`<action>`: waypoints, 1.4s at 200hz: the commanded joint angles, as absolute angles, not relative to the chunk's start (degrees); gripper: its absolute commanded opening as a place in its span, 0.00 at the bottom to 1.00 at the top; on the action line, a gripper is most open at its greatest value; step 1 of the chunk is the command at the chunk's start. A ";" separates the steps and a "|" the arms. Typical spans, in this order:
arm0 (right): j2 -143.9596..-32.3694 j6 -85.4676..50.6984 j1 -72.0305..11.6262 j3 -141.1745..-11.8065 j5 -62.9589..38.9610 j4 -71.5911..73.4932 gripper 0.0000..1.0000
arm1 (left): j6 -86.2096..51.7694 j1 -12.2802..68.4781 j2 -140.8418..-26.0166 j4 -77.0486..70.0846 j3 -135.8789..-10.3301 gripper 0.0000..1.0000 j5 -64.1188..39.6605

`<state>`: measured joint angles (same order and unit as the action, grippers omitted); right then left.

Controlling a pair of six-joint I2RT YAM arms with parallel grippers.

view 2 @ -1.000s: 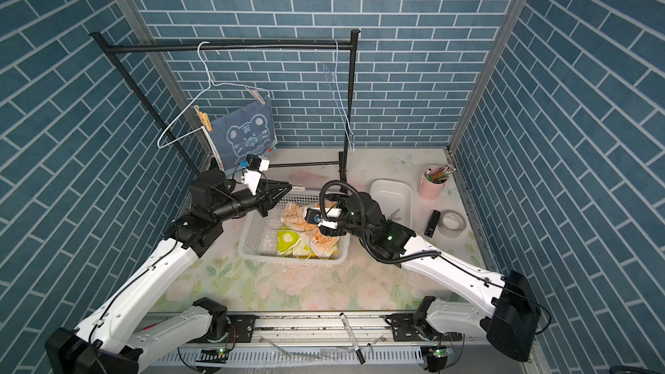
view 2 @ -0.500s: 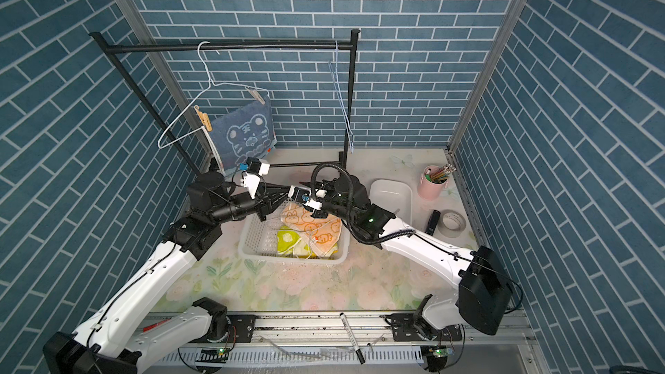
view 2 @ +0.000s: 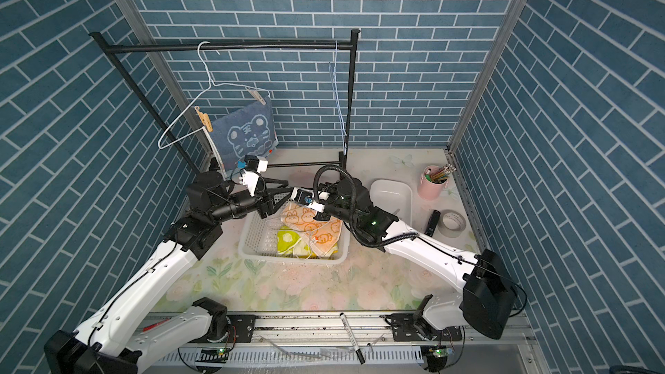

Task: Remove the clothespins securing towels to the hanger
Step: Place the clothespin in the storage box.

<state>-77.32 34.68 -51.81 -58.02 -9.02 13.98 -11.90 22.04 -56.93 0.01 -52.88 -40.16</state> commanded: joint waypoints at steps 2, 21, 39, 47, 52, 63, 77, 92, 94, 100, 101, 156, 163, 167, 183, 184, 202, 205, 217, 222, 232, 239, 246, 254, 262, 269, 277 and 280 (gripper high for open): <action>-73.69 32.80 -51.00 -56.37 -3.80 10.16 0.00 | -10.71 21.80 -54.44 -1.62 -52.43 0.57 -37.89; -71.76 30.60 -49.61 -55.51 1.69 5.03 0.00 | -6.75 21.81 -51.94 0.89 -51.90 0.63 -33.50; -69.96 26.14 -47.57 -55.04 6.89 -1.08 0.00 | -4.55 21.80 -49.11 2.27 -50.11 0.67 -26.10; -69.09 23.46 -46.47 -54.53 9.28 -3.26 0.00 | -4.24 21.80 -47.81 2.26 -49.02 0.68 -22.65; -68.49 21.67 -45.75 -54.21 10.50 -4.86 0.00 | -4.22 21.76 -46.97 2.37 -48.31 0.70 -20.72; -67.17 17.19 -44.18 -53.41 13.53 -7.73 0.00 | -4.39 21.71 -45.43 2.96 -46.95 0.75 -16.00; -65.98 10.91 -41.85 -53.04 16.26 -11.98 0.00 | -3.93 21.48 -44.25 5.58 -46.32 0.76 -12.68; -65.74 4.06 -38.82 -53.10 18.21 -16.63 0.00 | -3.94 21.08 -44.29 10.26 -46.86 0.76 -8.36; -65.74 3.17 -38.27 -53.07 18.26 -17.12 0.00 | -3.95 21.05 -44.34 10.98 -47.00 0.76 -7.83; -65.87 0.76 -36.94 -53.00 18.37 -18.41 0.00 | -4.18 20.96 -44.67 12.81 -47.33 0.76 -6.20; -65.89 0.38 -36.71 -53.00 18.37 -18.65 0.00 | -4.24 20.98 -44.75 13.08 -47.40 0.76 -5.96; -71.12 -10.71 -25.76 -51.18 13.42 -22.03 0.00 | -7.11 20.91 -45.21 14.72 -45.88 0.77 -3.10; -71.96 -11.42 -24.86 -50.99 12.41 -22.05 0.00 | -7.26 20.85 -45.48 15.12 -45.87 0.77 -2.93; -72.47 -11.85 -24.30 -50.90 12.05 -22.05 0.00 | -7.36 20.89 -45.67 15.40 -45.88 0.77 -2.84; -73.88 -13.39 -22.41 -50.55 11.30 -21.97 0.00 | -7.75 20.91 -46.71 17.10 -46.43 0.76 -2.46; -73.94 -13.42 -22.37 -50.54 11.27 -21.93 0.01 | -7.87 20.87 -46.73 17.21 -46.46 0.76 -2.41; -74.08 -13.45 -21.24 -50.54 11.98 -21.80 0.17 | -8.26 20.89 -47.71 19.00 -47.11 0.77 -1.97; -73.97 -13.40 -21.17 -50.61 12.21 -21.84 0.20 | -8.22 20.85 -47.91 19.13 -47.12 0.77 -1.95; -73.38 -12.95 -20.83 -50.86 12.67 -21.79 0.34 | -8.38 20.89 -48.40 19.55 -47.28 0.77 -1.93; -73.08 -12.69 -20.76 -51.01 12.91 -21.86 0.39 | -8.36 20.91 -48.50 19.62 -47.36 0.77 -1.86; -72.48 -12.14 -20.67 -51.47 13.55 -22.40 0.49 | -8.45 20.90 -48.77 19.60 -47.30 0.77 -1.79; -72.05 -11.79 -20.65 -51.95 14.00 -22.89 0.54 | -8.56 20.89 -48.91 19.56 -47.31 0.77 -1.76; -71.61 -11.30 -20.62 -52.45 14.25 -23.46 0.58 | -8.62 20.91 -49.04 19.39 -47.31 0.77 -1.77; -71.09 -10.84 -20.57 -52.94 14.24 -24.13 0.62 | -8.72 20.86 -49.12 19.19 -47.27 0.76 -1.79; -70.49 -10.30 -20.57 -53.56 14.25 -24.68 0.64 | -8.71 20.87 -49.14 19.01 -47.11 0.77 -1.76; -69.76 -9.47 -20.57 -53.99 13.53 -24.86 0.64 | -8.80 20.84 -49.22 18.86 -47.03 0.77 -1.67; -68.55 -8.35 -20.54 -54.05 11.88 -24.41 0.65 | -8.90 20.89 -49.22 18.73 -46.90 0.77 -1.67; -68.05 -7.82 -20.56 -54.01 11.08 -24.02 0.65 | -8.92 20.87 -49.22 18.72 -46.80 0.77 -1.67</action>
<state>-71.94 -10.04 -20.80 -51.44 12.99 -23.18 -8.38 21.23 -49.19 18.74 -46.74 -2.37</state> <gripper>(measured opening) 0.643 0.766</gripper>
